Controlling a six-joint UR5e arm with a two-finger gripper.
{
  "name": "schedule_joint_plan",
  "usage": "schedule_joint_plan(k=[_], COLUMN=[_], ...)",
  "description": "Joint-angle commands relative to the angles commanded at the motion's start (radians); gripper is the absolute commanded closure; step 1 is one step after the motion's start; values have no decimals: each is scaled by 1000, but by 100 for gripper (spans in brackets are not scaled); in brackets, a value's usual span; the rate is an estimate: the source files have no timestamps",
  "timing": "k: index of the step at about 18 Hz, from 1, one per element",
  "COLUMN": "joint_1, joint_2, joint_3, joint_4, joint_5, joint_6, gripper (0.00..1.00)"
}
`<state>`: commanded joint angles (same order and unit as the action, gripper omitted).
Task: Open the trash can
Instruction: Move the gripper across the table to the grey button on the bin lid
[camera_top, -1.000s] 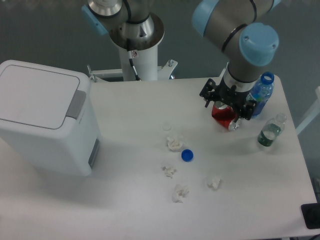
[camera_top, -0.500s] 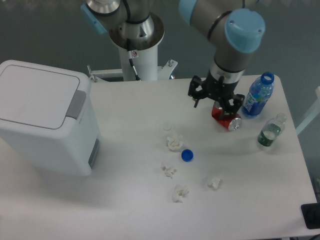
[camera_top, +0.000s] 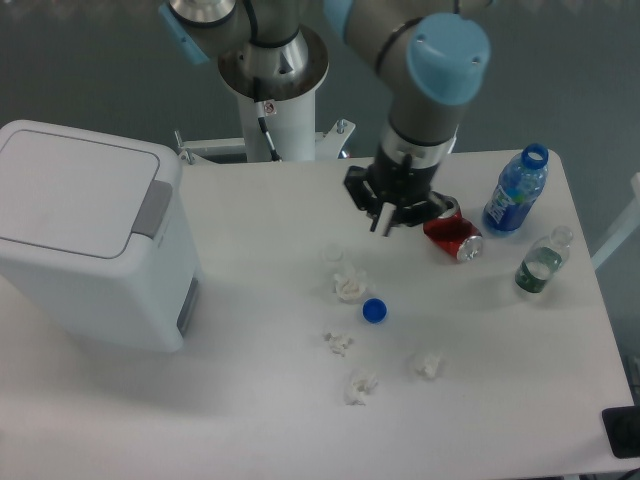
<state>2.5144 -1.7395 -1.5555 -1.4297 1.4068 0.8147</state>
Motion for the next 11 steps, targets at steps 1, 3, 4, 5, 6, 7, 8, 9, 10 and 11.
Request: schedule_joint_plan(k=[1, 3, 4, 5, 6, 7, 8, 9, 10, 11], joint_1=[-11, -12, -12, -14, -25, -41, -61, -75, -88, -97], joint_2=[-2, 0, 0, -3, -5, -5, -2, 4, 8, 9], joint_3=[2, 8, 11, 11, 12, 20, 25, 26, 32, 47], joint_4=[2, 3, 3, 3, 3, 2, -3, -3, -3, -5], joint_5=[-17, -61, -90, -113, -126, -127, -127, -134, -152, -179], joint_6=[-20, -42, -45, -45, -46, -49, -61, -80, -106, -138], gripper=[100, 100, 100, 100, 100, 100, 100, 100, 100, 100])
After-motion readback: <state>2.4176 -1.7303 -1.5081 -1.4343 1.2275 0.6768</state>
